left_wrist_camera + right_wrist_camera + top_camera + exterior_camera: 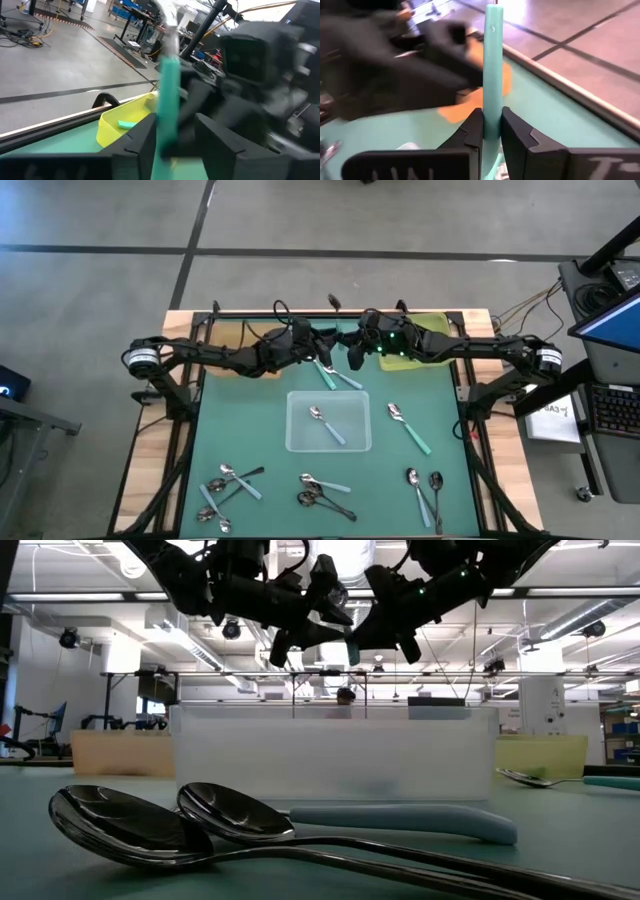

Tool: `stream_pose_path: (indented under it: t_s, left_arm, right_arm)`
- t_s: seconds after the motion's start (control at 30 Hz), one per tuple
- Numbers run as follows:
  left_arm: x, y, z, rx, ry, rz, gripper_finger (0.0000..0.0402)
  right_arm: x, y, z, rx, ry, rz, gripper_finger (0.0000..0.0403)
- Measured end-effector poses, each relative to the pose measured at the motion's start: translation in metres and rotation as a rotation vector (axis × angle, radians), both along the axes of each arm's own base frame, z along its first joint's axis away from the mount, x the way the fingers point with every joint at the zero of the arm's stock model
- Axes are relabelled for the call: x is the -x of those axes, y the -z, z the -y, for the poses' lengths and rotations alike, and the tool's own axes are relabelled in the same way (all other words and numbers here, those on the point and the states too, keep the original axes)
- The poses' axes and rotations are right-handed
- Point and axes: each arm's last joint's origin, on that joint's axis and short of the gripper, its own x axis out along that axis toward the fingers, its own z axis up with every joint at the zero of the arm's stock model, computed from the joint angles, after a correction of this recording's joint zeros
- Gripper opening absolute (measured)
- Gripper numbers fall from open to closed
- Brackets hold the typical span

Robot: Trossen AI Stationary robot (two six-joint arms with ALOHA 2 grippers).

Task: Sort silverware by color (type)
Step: Put the light blue spoon into the yellow bin

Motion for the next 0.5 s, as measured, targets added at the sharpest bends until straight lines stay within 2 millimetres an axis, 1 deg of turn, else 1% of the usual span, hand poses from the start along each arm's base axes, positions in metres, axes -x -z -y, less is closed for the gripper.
stream_pose_path:
  t_s: [0.17, 0.33, 0.4, 0.5]
  left_arm:
    - [0.000, 0.000, 0.002, 0.001, 0.020, -0.002, 0.0142]
    - [0.000, 0.005, 0.001, 0.001, 0.014, -0.065, 0.0142]
    - [0.000, 0.008, 0.001, 0.004, 0.021, -0.094, 0.0140]
    - [0.001, 0.010, 0.001, -0.002, 0.026, -0.124, 0.0136]
  right_arm:
    - [0.018, -0.001, 0.020, -0.002, 0.097, -0.066, 0.0033]
    - [0.054, 0.006, 0.038, -0.053, 0.192, -0.292, 0.0033]
    - [0.067, 0.009, 0.040, -0.084, 0.209, -0.386, 0.0033]
    - [0.082, 0.015, 0.039, -0.127, 0.200, -0.522, 0.0033]
